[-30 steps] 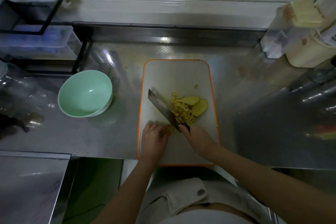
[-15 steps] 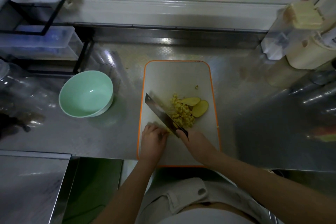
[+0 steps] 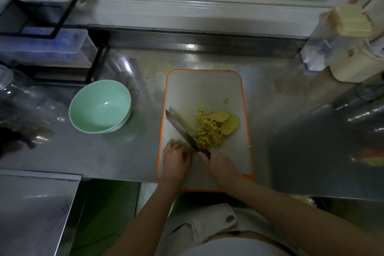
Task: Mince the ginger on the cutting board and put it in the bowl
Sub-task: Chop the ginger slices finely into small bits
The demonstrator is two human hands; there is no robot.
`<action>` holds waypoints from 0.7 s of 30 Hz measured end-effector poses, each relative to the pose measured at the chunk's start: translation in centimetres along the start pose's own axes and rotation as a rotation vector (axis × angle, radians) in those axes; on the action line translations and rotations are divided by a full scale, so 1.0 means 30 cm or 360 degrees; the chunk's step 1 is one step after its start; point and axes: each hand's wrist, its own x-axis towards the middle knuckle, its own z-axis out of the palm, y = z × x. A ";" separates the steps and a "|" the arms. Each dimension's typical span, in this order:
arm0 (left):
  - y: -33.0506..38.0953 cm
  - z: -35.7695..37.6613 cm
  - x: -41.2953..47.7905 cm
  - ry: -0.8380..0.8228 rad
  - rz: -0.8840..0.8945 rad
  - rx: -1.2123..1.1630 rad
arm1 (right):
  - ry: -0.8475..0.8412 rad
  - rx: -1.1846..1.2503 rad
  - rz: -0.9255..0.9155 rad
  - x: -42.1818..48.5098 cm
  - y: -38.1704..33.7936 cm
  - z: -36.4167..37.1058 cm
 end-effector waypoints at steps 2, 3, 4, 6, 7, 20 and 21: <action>0.001 -0.004 -0.001 -0.0007 0.0020 0.0018 | -0.0123 0.0191 0.0052 0.017 0.019 -0.019; 0.000 -0.006 -0.001 -0.0001 0.0032 0.0018 | -0.0195 0.0398 0.0086 0.025 0.033 -0.037; -0.001 -0.009 -0.001 0.0001 0.0047 0.0016 | -0.0223 0.0555 0.0098 0.035 0.048 -0.052; -0.003 -0.012 0.002 -0.0012 0.0067 0.0027 | -0.0271 0.0647 0.0053 0.048 0.066 -0.071; -0.004 -0.013 0.003 -0.0022 0.0066 0.0047 | -0.0302 0.0595 0.0018 0.053 0.067 -0.072; -0.001 -0.014 0.011 -0.0054 0.0062 0.0113 | -0.0110 0.0595 0.0079 0.077 0.074 -0.063; 0.003 -0.016 0.012 -0.0055 0.0058 0.0113 | -0.0099 0.0597 0.0069 0.072 0.072 -0.065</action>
